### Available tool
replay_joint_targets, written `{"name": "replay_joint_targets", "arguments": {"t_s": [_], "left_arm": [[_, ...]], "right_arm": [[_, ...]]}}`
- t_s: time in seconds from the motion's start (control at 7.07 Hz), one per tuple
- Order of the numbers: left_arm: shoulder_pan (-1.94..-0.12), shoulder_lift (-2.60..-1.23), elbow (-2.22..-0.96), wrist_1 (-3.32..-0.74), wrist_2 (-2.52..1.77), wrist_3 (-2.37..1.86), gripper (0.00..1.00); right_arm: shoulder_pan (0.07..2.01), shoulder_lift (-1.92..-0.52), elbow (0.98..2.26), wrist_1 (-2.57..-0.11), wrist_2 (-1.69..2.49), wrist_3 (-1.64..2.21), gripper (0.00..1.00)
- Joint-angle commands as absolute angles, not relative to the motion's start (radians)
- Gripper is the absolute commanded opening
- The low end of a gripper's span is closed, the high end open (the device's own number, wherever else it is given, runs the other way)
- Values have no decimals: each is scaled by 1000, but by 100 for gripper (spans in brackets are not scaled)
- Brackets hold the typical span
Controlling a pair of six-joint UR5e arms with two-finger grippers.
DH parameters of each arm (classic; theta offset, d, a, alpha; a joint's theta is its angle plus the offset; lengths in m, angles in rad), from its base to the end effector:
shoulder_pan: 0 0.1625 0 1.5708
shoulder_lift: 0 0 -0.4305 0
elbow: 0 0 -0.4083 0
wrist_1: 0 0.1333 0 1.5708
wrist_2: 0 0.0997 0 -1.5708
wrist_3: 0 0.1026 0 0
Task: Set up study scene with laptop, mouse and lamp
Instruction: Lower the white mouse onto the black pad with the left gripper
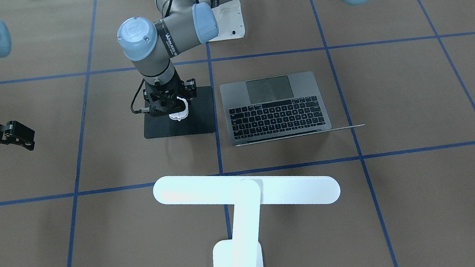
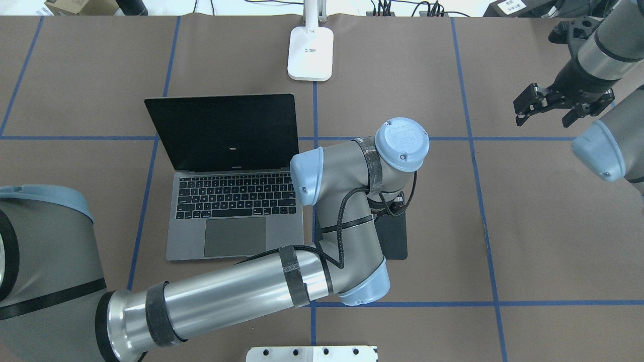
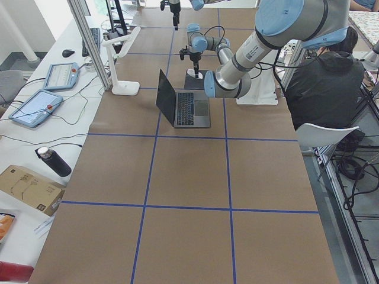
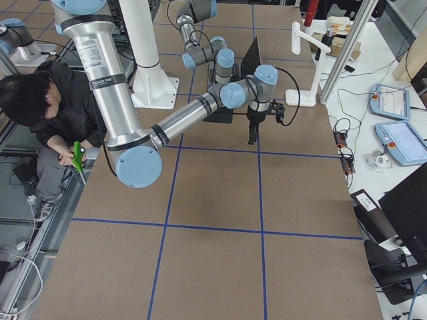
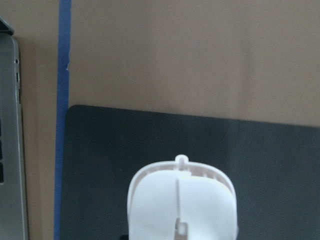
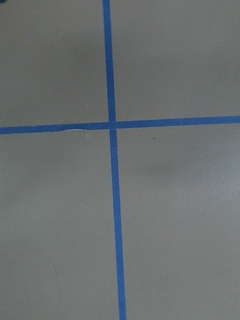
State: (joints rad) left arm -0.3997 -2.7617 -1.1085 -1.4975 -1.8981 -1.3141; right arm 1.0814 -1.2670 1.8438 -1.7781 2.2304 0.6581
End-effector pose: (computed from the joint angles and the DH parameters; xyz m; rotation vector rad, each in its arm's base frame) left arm 0.7372 -0.4203 0.0666 -0.0893 0.7161 -0.0295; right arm -0.2167 -0.5567 0.3902 -0.0549 -0.7403 0.0390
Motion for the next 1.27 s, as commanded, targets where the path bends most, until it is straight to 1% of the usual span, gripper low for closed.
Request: {"name": "replay_joint_targets", "arguments": {"t_s": [0.0,0.71,0.99,1.13], "left_arm": [[-399,-2764,-1106,-1499,-1899,-1315,58],[-388,-2793,-1054,-1500,-1899,-1309,58],[-379,-2795,-1054,-1500,-1898,-1305,59],[-377,-2796,-1052,-1500,-1899,-1296,78]], "right_arm": [[1081,-1267,1844,-1776,2230,657,99],[1081,-1267,1842,-1776,2229,657,99],[1081,-1267,1842,-1776,2227,658,99],[1081,-1267,1841,-1776,2227,658,99]]}}
